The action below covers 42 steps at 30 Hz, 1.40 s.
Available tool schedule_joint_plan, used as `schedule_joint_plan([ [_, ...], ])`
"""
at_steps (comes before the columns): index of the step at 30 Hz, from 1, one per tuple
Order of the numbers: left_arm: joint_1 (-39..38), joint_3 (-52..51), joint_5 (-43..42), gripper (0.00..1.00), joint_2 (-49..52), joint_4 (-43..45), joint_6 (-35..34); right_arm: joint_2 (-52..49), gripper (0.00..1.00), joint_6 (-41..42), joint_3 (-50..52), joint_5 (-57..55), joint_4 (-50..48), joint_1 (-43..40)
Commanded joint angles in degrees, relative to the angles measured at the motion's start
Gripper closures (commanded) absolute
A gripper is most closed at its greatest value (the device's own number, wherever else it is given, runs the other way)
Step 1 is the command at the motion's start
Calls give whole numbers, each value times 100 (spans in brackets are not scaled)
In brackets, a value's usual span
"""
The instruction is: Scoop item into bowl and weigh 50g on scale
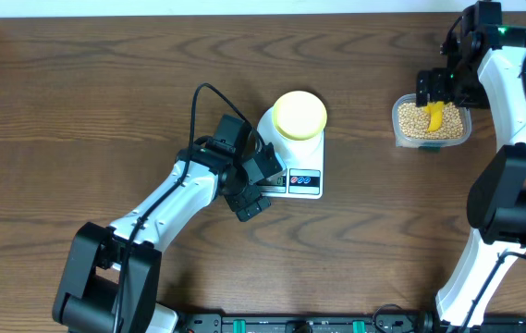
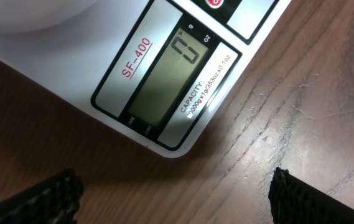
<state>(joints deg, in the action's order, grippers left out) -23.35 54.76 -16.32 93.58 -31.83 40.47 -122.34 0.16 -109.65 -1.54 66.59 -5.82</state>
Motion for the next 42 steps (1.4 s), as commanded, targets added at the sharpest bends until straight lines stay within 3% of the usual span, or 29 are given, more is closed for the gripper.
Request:
schedule_joint_plan([
  [1,-7,-24,98,2,76,4,-26,-26,1,20,37,-26,2,-9],
  [30,-7,-24,203,2,76,9,-28,-26,1,20,37,-26,4,-9],
  [42,-7,-24,378,2,76,883,-28,-26,1,20,37,-26,2,-9],
])
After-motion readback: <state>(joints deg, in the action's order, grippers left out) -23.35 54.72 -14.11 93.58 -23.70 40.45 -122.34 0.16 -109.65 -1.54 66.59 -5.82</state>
